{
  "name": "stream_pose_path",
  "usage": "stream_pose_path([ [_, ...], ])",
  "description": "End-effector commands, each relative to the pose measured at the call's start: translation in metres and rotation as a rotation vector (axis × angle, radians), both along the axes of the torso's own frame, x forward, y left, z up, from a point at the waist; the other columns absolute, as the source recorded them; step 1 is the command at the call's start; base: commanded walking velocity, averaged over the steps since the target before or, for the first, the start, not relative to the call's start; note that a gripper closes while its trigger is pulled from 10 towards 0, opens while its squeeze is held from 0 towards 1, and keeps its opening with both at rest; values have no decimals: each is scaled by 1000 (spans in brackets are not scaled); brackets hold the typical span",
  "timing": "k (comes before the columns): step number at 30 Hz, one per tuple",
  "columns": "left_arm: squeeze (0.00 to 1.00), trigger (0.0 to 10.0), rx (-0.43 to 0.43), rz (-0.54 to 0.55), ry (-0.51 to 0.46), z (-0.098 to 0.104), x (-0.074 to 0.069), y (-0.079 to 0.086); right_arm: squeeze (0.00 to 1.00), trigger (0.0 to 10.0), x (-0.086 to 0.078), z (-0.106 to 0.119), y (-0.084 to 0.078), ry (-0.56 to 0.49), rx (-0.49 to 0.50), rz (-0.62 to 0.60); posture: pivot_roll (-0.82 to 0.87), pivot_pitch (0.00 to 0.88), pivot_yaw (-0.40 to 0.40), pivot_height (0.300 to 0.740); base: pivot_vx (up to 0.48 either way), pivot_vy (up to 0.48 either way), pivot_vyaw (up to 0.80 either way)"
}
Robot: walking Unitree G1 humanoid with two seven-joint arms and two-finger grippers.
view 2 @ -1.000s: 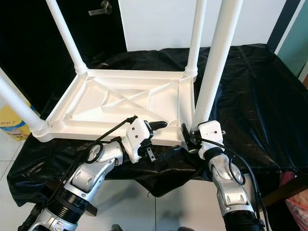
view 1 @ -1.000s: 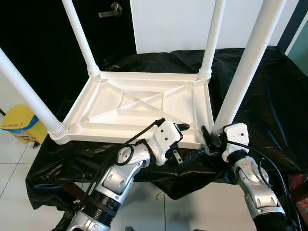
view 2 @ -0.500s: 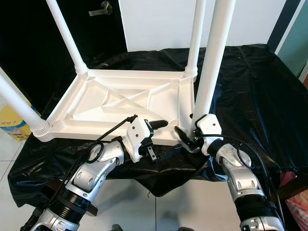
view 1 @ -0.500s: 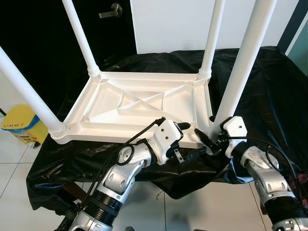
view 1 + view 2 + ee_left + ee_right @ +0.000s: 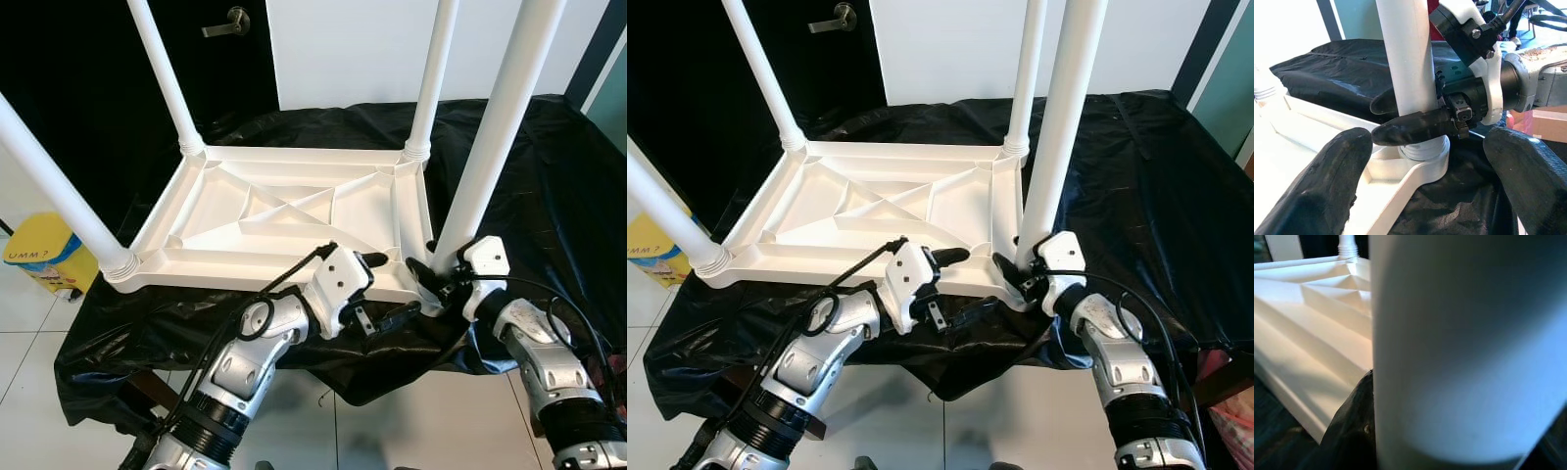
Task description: Building children table
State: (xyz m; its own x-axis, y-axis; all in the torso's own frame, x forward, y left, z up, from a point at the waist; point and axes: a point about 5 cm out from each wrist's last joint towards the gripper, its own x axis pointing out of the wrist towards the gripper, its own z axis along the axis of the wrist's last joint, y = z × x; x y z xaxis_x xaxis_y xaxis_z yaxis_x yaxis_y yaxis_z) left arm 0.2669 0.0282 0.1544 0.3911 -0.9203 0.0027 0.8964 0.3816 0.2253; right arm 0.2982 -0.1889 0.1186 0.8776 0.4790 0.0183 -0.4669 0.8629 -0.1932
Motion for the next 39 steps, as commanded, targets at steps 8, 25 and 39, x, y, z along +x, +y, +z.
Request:
stream_pose_path([
  [8,0,10000,-7,46,19,-4,-1,1,0,10000,-5,-13,4,29,0,-149,-143,19,27,740,0,0,0],
  [25,0,10000,-16,50,44,-8,-4,0,0,10000,-19,-24,25,52,104,-628,-140,14,2,740,0,0,0],
  [39,0,10000,-18,67,47,-8,-2,3,0,10000,-23,-23,35,64,128,-692,-131,11,-10,740,0,0,0],
])
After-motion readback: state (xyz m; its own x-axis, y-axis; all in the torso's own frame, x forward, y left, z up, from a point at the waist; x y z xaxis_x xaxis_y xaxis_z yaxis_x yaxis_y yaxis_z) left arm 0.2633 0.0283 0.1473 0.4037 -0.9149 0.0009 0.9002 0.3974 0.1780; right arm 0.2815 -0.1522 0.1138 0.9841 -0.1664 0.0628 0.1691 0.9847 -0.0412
